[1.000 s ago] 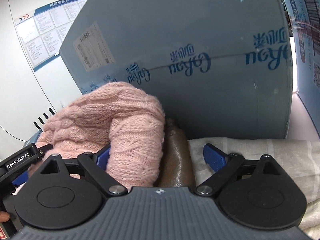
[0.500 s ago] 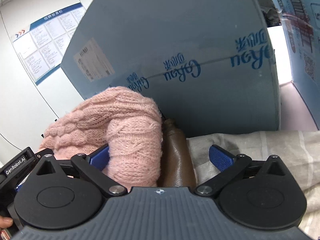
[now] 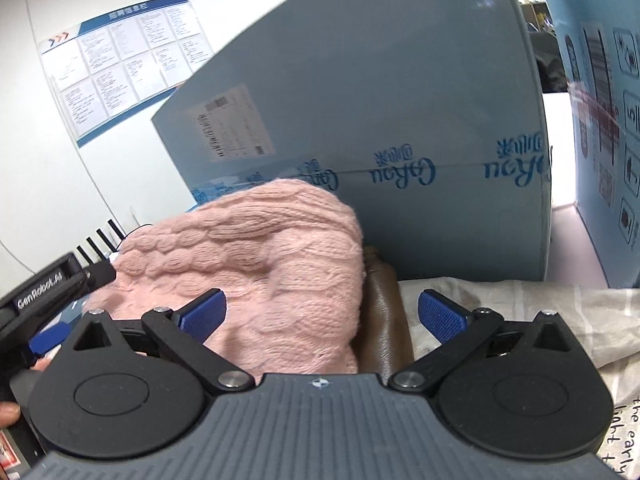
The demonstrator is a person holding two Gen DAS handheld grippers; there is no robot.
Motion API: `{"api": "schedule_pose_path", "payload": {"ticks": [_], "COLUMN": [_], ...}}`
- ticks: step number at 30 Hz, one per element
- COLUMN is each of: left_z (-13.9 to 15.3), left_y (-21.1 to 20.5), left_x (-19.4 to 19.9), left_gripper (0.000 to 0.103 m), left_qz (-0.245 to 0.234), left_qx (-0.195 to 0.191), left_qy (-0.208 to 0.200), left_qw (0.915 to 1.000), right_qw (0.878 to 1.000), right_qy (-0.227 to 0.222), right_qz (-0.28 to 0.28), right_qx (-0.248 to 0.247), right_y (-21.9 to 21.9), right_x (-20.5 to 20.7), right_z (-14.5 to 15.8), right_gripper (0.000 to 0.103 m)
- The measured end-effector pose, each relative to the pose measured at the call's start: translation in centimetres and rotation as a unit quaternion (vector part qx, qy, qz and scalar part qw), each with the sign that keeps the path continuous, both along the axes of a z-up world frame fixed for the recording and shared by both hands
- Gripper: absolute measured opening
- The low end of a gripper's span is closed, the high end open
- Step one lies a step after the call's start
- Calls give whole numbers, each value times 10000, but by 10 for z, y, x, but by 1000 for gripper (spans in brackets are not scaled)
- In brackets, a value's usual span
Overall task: Fold clothes
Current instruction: 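Lower the sweater onto the brown jacket and open both grippers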
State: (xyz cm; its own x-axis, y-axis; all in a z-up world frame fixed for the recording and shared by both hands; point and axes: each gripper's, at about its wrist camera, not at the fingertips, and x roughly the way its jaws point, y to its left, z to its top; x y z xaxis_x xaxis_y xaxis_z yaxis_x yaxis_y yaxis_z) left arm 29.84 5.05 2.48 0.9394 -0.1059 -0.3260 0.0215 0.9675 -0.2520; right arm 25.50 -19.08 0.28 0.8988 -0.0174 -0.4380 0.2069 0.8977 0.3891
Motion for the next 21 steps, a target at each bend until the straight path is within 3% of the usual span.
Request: {"api": "schedule_pose_path", "payload": {"ticks": [14,21], "left_z": [28,43], "left_y": [-7,-13], "left_x": [-34,-67], "left_gripper": [103,103], "left_qz": [-353,-341], "left_qx": [325,680], "left_qy": [-463,-883], "left_qw": [9978,9932], "right_qw": [9995,9984], "right_qy": [-219,-90], "right_qz": [141,-73], "right_qx": [-164,-552], "right_y": [20,20], "right_x": [-37,-80], "right_z": [37,52], "right_gripper": [103,103]}}
